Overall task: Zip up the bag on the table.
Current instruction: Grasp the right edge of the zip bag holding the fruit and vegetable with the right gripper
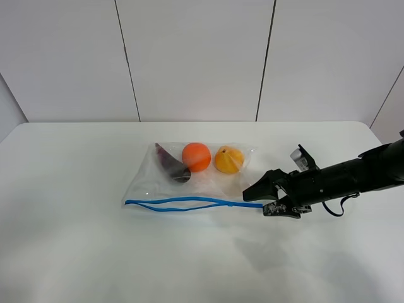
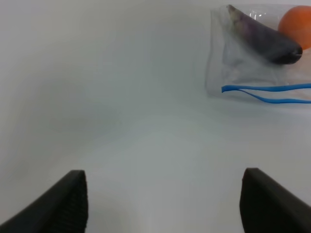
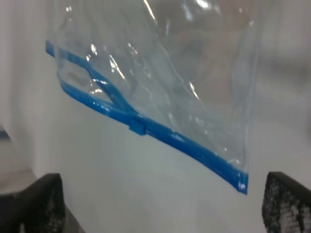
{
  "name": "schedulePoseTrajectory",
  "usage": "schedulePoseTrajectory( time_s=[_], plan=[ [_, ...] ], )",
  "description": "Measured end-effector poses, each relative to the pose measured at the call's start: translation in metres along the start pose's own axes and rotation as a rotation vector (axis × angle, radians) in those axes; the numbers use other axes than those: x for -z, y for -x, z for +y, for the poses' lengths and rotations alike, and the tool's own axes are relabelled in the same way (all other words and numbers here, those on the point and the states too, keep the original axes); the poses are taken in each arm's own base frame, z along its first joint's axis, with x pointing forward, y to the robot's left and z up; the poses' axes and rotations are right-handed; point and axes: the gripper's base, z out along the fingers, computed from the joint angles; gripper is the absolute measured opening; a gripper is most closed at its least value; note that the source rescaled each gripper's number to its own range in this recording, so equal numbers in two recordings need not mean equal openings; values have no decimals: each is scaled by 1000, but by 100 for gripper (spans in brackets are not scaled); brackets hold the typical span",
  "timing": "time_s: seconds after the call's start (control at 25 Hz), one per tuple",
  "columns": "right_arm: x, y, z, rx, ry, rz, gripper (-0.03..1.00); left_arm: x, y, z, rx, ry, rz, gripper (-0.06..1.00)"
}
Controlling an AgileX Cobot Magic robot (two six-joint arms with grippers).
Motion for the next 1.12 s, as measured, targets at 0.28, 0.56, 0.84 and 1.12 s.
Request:
schedulePoseTrajectory(
  time_s=[0.28, 0.56, 0.84, 1.12],
  plan=[
    [-12, -3, -10, -37, 50, 17, 95, 0, 0, 0, 0, 0, 0, 96],
    [-18, -3, -15, -60, 77, 5, 91, 0, 0, 0, 0, 0, 0, 96],
    [-18, -3, -15, -61, 83, 4, 79, 0, 0, 0, 0, 0, 0, 96],
    [-18, -4, -14, -61, 96, 8, 52, 0, 0, 0, 0, 0, 0, 96]
  ],
)
